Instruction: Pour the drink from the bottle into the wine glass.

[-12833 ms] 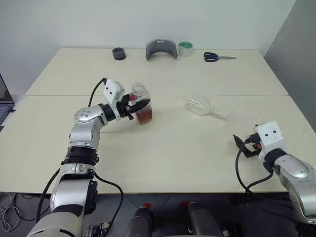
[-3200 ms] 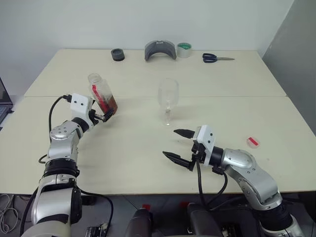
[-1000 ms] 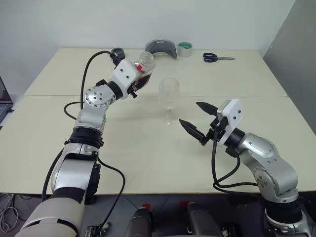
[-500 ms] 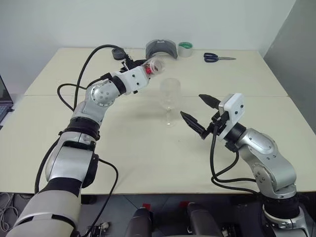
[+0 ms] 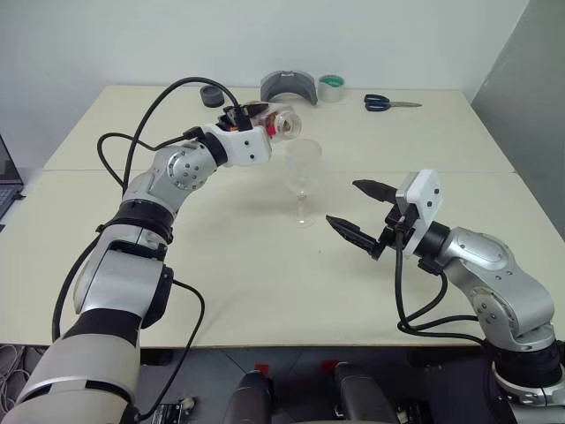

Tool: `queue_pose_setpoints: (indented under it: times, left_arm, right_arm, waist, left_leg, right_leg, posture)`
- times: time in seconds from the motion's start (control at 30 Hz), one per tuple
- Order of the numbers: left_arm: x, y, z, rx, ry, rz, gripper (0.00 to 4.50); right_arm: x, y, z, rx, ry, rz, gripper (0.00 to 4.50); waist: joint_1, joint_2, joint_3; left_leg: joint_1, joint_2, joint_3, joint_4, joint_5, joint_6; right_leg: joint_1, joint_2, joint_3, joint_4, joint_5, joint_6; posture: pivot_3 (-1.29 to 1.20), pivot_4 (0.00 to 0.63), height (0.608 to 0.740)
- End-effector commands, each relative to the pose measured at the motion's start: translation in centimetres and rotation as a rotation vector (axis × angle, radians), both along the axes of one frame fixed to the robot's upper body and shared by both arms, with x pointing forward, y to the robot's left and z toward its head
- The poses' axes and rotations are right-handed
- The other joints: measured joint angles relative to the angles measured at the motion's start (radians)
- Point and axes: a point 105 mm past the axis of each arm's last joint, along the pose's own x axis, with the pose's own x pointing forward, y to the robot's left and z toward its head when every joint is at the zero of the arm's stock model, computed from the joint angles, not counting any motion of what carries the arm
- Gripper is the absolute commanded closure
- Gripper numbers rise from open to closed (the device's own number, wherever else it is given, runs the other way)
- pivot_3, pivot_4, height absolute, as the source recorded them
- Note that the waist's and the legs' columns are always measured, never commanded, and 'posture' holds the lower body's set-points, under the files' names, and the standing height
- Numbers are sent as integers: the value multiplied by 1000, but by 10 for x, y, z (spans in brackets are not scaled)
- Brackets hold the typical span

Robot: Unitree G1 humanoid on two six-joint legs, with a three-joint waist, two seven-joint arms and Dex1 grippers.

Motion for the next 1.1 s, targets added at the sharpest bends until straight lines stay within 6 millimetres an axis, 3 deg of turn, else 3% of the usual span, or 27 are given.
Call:
queue_pose_setpoints:
  times: [0.03,1.1]
  left_arm:
    - [-4,-4,31,10,-119,-19,2787]
    - [-2,-6,41,111,-262,12,2787]
  right_arm:
    - [-3,0,12,5,-43,17,0]
    - [-4,4,25,76,-56,17,0]
  waist:
    - [0,0,0]
    - [0,0,0]
  left_leg:
    - [0,0,0,0,0,0]
    - [-1,0,0,1,0,0]
  right_leg:
    - [0,0,0,0,0,0]
    - [0,0,0,1,0,0]
  posture:
    - [0,150,740]
    - [0,150,740]
